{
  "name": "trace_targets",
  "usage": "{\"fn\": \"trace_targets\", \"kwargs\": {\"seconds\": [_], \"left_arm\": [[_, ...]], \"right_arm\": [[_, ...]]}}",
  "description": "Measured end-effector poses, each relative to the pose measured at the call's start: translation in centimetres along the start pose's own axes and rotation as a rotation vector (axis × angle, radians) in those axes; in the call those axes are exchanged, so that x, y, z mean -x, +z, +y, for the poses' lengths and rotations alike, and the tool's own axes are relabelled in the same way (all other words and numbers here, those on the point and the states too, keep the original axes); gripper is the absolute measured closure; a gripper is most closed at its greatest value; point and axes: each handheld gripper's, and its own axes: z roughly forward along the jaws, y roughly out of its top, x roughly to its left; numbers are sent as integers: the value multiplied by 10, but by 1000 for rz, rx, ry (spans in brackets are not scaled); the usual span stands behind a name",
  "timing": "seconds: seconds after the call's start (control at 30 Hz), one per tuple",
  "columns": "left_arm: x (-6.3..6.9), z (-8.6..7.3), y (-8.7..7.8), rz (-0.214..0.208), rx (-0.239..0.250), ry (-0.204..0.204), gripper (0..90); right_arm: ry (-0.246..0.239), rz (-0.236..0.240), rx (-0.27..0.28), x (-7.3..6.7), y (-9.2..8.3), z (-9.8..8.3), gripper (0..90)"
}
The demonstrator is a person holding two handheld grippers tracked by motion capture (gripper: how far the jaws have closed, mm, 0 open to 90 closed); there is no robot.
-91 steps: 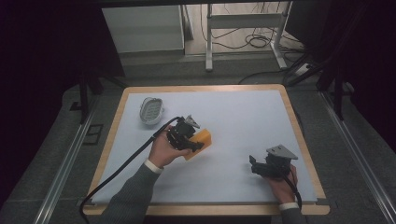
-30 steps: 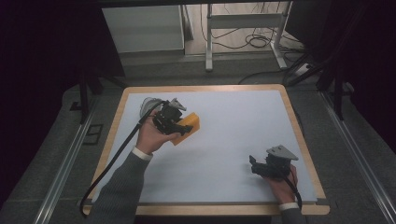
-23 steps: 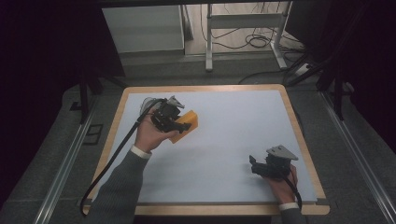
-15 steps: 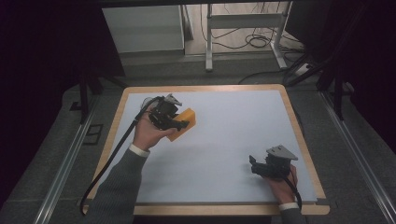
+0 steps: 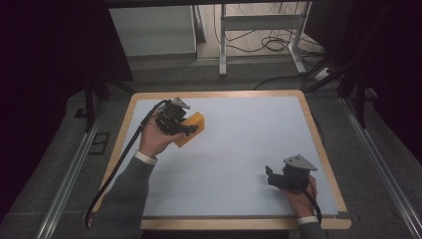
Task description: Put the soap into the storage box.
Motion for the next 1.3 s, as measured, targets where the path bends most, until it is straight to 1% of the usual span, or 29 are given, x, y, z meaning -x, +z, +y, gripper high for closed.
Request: {"fn": "trace_targets", "kwargs": {"seconds": [0.1,0.23,0.3,0.33,0.4,0.47,0.53,0.6,0.63,0.77,0.83,0.9,1.07,1.13,1.23,1.3], "left_arm": [[-3,0,0,2,0,-9,613],[-11,1,2,-2,-12,-32,614],[-13,1,2,0,-11,-34,613],[-15,2,2,3,-10,-45,614],[-17,2,3,5,-11,-46,613],[-21,2,4,7,-15,-49,613],[-23,2,6,7,-17,-60,614],[-25,2,6,9,-21,-59,614],[-27,3,8,10,-20,-68,614],[-31,3,10,15,-25,-74,614],[-35,3,11,20,-26,-86,613],[-37,3,10,20,-27,-86,613],[-47,3,11,31,-33,-103,614],[-52,3,12,39,-32,-121,614],[-56,3,12,44,-33,-128,614],[-60,3,14,44,-37,-143,614]], "right_arm": [[-1,0,0,0,0,0,58],[0,-1,0,0,0,0,58],[0,0,0,0,0,0,58],[1,1,0,0,0,0,58],[2,1,0,0,0,0,58],[-1,-3,-1,0,0,0,58],[0,-2,-2,0,0,0,58],[0,-3,-2,0,0,0,58],[-1,-4,-2,0,0,0,58],[-1,-5,-4,0,0,0,58],[2,-3,-2,0,0,0,58],[1,-4,-3,0,0,0,58],[0,-7,-4,0,0,0,58],[0,-7,-5,0,0,0,58],[1,-6,-4,0,1,0,58],[1,-6,-3,0,1,0,58]]}}
